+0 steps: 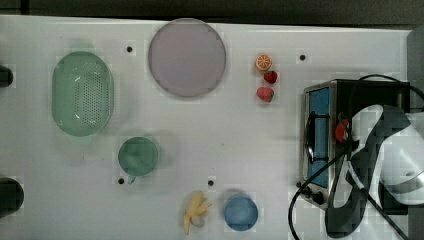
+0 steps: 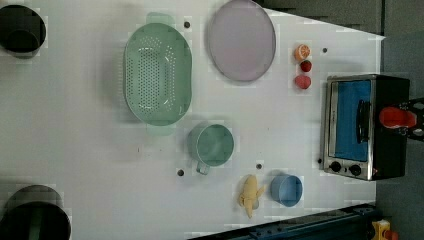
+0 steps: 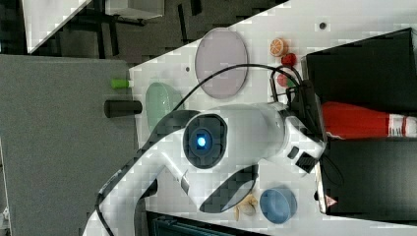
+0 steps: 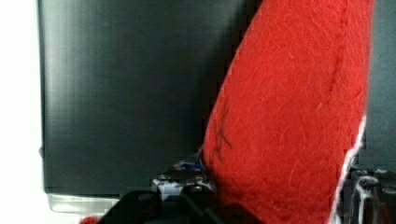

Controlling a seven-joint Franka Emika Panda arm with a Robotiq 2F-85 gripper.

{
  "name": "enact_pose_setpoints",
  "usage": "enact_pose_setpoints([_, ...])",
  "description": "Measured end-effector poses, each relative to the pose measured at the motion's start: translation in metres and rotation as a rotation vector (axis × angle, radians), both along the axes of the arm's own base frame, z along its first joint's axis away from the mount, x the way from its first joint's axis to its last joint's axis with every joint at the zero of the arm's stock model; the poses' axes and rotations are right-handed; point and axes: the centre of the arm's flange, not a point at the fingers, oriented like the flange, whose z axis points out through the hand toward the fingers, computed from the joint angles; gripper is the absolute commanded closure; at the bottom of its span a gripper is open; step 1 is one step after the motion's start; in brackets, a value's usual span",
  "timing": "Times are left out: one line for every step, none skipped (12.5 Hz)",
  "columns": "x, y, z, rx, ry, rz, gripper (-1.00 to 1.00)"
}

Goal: Pick Ketchup from oven and place it on table.

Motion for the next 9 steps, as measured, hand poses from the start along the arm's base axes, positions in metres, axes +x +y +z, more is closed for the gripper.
enact_pose_setpoints([0.005, -0.001, 0.004, -0.014, -0.004, 0.006, -0.29])
enact_pose_setpoints([0.007, -0.002, 0.009, -0.011, -0.003, 0.012, -0.29])
enact_pose_setpoints([0.007, 0.001, 0.015, 0.001, 0.014, 0.039, -0.29])
enact_pose_setpoints([0.010, 0.002, 0.027, -0.020, 0.033, 0.076, -0.29])
enact_pose_setpoints([0.011, 0.003, 0.042, -0.054, 0.078, 0.134, -0.29])
enact_pose_setpoints([0.009, 0.012, 0.057, -0.041, 0.105, 0.191, -0.29])
enact_pose_setpoints([0.010, 0.026, 0.075, -0.002, 0.115, 0.244, -0.29])
enact_pose_setpoints([0.018, 0.040, 0.097, 0.001, 0.087, 0.320, -0.29])
enact_pose_setpoints([0.028, 0.058, 0.119, -0.007, 0.033, 0.395, -0.29])
